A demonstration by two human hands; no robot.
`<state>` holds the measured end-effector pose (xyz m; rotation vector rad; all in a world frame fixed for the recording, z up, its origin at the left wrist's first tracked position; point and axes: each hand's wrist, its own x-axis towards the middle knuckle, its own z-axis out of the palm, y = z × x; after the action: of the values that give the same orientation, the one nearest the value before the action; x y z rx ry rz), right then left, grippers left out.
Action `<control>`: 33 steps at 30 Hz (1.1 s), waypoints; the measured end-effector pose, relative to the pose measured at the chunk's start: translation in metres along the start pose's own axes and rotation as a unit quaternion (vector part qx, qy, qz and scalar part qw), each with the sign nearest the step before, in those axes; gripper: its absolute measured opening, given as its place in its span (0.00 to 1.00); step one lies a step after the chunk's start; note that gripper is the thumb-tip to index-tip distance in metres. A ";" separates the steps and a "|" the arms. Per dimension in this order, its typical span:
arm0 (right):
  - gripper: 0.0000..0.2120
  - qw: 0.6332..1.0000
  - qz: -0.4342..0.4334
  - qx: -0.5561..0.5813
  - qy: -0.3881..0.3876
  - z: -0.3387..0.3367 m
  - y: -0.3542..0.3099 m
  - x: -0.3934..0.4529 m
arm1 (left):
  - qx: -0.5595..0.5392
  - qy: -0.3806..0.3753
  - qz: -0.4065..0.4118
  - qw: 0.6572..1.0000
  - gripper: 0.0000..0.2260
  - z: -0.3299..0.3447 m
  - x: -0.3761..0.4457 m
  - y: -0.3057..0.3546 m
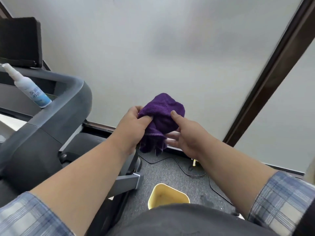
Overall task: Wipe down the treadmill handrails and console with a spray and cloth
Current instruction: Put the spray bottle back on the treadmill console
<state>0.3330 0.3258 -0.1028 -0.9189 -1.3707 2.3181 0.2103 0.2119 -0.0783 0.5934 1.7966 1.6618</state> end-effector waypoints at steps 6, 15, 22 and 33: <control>0.20 0.991 0.094 -0.097 0.019 -0.038 0.006 -0.017 | -0.021 -0.061 0.036 0.997 0.12 0.018 0.004 0.015; 0.33 0.970 -0.147 -0.164 -0.103 -0.060 -0.026 -0.013 | -0.024 -0.176 -0.008 0.984 0.15 0.021 -0.010 0.038; 0.23 0.990 -0.032 0.050 -0.126 -0.044 -0.003 -0.015 | -0.184 -0.204 -0.159 0.948 0.21 0.013 -0.005 0.011; 0.29 0.995 0.035 0.018 0.089 -0.021 0.068 -0.008 | -0.072 -0.169 -0.218 0.958 0.14 -0.021 0.003 -0.083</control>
<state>0.3569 0.3012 -0.1655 -1.1495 -1.2405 2.2407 0.2002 0.1901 -0.1601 0.3555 1.4197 1.2850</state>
